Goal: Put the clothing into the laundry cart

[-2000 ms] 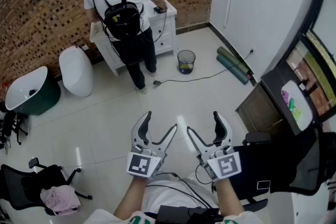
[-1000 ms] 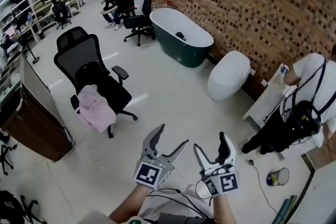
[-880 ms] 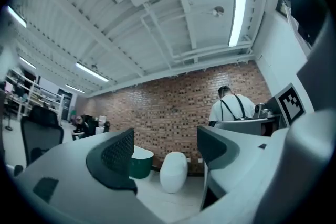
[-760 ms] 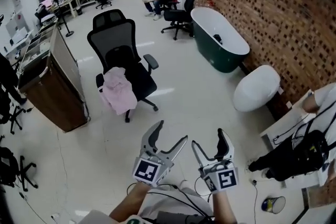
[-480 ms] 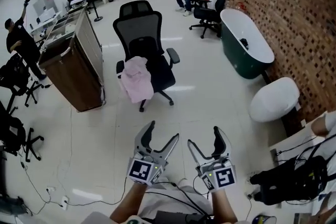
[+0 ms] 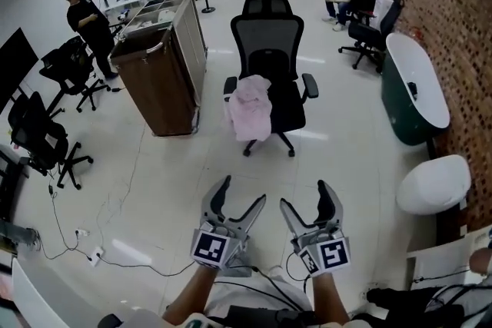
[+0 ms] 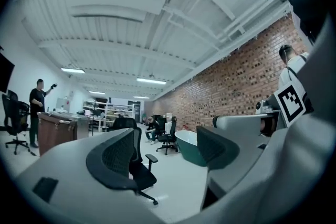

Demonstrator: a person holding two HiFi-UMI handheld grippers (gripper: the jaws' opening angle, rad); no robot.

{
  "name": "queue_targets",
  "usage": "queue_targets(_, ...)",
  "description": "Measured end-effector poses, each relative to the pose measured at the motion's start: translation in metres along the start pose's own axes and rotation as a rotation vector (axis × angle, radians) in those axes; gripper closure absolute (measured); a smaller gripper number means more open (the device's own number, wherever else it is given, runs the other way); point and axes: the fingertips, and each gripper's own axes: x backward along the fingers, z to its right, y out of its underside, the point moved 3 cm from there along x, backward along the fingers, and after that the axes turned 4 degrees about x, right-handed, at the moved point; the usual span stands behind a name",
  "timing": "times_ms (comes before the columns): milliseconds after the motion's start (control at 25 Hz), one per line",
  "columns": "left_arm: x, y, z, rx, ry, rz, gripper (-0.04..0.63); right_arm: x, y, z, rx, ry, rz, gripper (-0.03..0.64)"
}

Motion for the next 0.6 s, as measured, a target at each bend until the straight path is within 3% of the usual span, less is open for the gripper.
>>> queue_targets(240, -0.012, 0.004, -0.076, -0.003, -0.064, 0.007, 0.235, -0.074, 0.021, -0.024, -0.002, -0.063, -0.021, 0.198)
queue_targets(600, -0.06, -0.004, -0.19, 0.002, -0.041, 0.018, 0.235, -0.202, 0.039, -0.042, 0.002, -0.07, -0.039, 0.198)
